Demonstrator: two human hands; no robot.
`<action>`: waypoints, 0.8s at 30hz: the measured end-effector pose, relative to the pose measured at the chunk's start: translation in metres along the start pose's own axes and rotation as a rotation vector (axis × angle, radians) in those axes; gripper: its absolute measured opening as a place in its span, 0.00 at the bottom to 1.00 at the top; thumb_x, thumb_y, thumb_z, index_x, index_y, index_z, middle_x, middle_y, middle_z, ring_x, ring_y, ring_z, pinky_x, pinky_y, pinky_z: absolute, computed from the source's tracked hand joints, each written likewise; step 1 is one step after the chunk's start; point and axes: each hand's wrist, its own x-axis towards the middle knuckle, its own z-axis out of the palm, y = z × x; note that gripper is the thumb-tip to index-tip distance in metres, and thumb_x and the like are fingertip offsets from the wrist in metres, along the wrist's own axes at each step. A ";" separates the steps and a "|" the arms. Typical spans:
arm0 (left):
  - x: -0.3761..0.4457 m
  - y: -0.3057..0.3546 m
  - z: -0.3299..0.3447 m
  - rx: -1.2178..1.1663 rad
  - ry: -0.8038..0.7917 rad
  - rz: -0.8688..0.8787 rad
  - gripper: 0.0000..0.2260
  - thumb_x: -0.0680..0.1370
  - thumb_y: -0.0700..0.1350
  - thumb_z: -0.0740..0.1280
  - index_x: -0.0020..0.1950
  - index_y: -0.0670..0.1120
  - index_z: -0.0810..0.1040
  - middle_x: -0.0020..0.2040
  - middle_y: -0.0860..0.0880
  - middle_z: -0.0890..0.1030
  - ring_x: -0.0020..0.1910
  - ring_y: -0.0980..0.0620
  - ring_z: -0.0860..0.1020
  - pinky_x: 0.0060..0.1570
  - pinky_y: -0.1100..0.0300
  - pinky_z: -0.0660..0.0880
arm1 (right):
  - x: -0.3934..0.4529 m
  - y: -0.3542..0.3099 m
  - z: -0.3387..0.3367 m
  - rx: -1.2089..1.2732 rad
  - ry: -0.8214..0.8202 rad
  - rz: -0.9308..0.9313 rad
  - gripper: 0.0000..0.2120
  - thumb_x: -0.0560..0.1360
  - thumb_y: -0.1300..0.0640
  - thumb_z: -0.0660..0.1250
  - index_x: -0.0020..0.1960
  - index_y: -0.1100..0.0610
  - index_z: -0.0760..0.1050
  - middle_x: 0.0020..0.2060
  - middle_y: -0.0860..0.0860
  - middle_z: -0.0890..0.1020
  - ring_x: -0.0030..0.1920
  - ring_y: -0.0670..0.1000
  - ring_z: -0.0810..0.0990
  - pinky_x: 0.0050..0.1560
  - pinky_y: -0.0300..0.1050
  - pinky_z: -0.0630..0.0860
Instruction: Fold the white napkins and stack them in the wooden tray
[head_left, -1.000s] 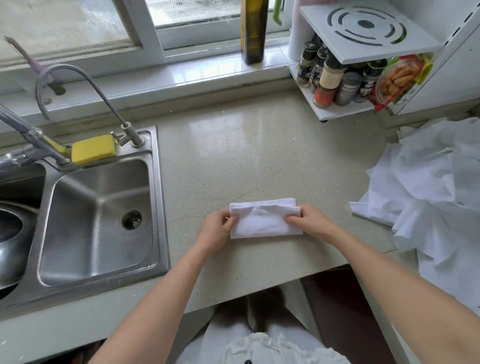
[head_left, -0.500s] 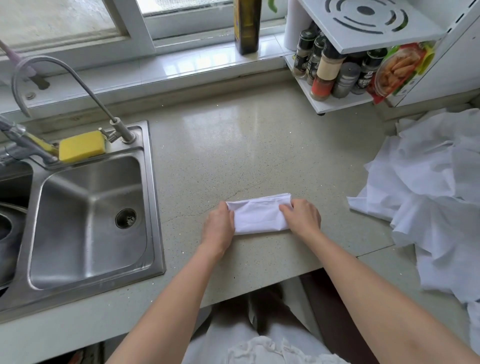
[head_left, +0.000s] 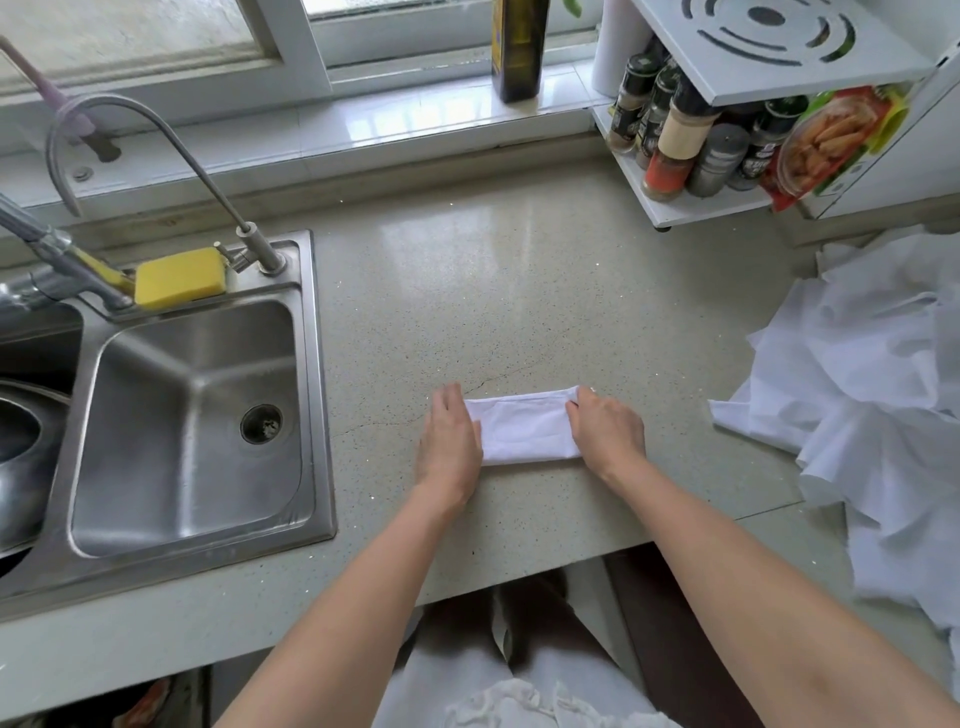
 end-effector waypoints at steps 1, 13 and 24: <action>-0.003 -0.002 0.003 0.090 0.068 0.106 0.22 0.80 0.42 0.61 0.74 0.44 0.61 0.67 0.43 0.69 0.64 0.43 0.69 0.63 0.52 0.66 | 0.000 0.000 0.001 -0.003 -0.003 0.000 0.15 0.83 0.51 0.49 0.59 0.59 0.70 0.49 0.57 0.81 0.48 0.58 0.79 0.40 0.47 0.67; -0.009 -0.013 0.025 0.362 -0.273 0.410 0.32 0.74 0.62 0.27 0.74 0.47 0.29 0.74 0.52 0.28 0.74 0.49 0.30 0.70 0.50 0.28 | -0.024 -0.017 0.025 0.029 0.117 -0.321 0.30 0.79 0.45 0.50 0.78 0.55 0.52 0.77 0.56 0.55 0.76 0.55 0.55 0.74 0.51 0.47; -0.012 -0.026 0.016 0.285 -0.157 0.254 0.26 0.84 0.51 0.47 0.78 0.45 0.42 0.78 0.49 0.39 0.77 0.50 0.42 0.75 0.55 0.41 | -0.013 0.026 0.010 -0.046 -0.153 -0.274 0.28 0.82 0.54 0.47 0.78 0.56 0.39 0.77 0.48 0.42 0.77 0.49 0.43 0.76 0.48 0.43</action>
